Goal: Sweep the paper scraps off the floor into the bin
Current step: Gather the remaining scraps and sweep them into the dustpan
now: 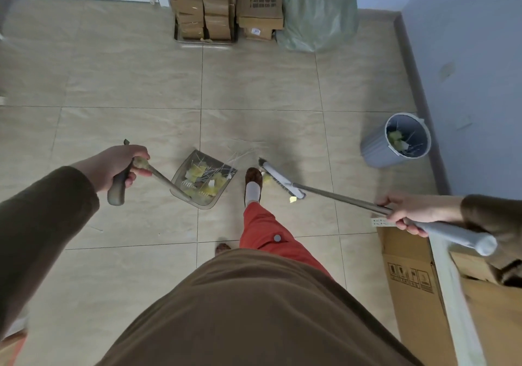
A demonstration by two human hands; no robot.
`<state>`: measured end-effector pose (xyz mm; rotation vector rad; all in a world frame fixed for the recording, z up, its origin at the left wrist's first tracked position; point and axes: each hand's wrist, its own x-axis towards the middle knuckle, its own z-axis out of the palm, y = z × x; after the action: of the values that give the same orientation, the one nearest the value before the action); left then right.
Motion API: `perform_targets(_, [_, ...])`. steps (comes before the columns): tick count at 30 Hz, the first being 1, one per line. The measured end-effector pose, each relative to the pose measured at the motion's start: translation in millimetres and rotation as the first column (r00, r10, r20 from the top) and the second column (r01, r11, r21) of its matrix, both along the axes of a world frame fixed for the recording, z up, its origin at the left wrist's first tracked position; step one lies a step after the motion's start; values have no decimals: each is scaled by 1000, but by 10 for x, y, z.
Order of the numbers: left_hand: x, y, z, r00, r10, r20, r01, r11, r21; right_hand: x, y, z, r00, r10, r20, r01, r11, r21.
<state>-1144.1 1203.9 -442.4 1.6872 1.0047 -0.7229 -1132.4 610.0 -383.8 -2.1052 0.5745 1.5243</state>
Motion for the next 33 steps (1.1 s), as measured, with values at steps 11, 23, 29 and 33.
perform_targets(11, [-1,50,-26,1000,25,-11,-25,999,-21,842,128,60,993,-95,-68,94,995,-22])
perform_targets(23, [-113,49,255,988,-151,16,151,988,27,142,1067,-307,756,-655,23,647,752,126])
perform_targets(29, [-249,22,464,940,-338,-42,341,937,72,-224,1891,-895,763,-636,114,610,767,197])
perform_targets(33, [-349,-43,436,937,-345,-61,349,934,77,-423,2651,-1144,668,-741,-64,728,634,259])
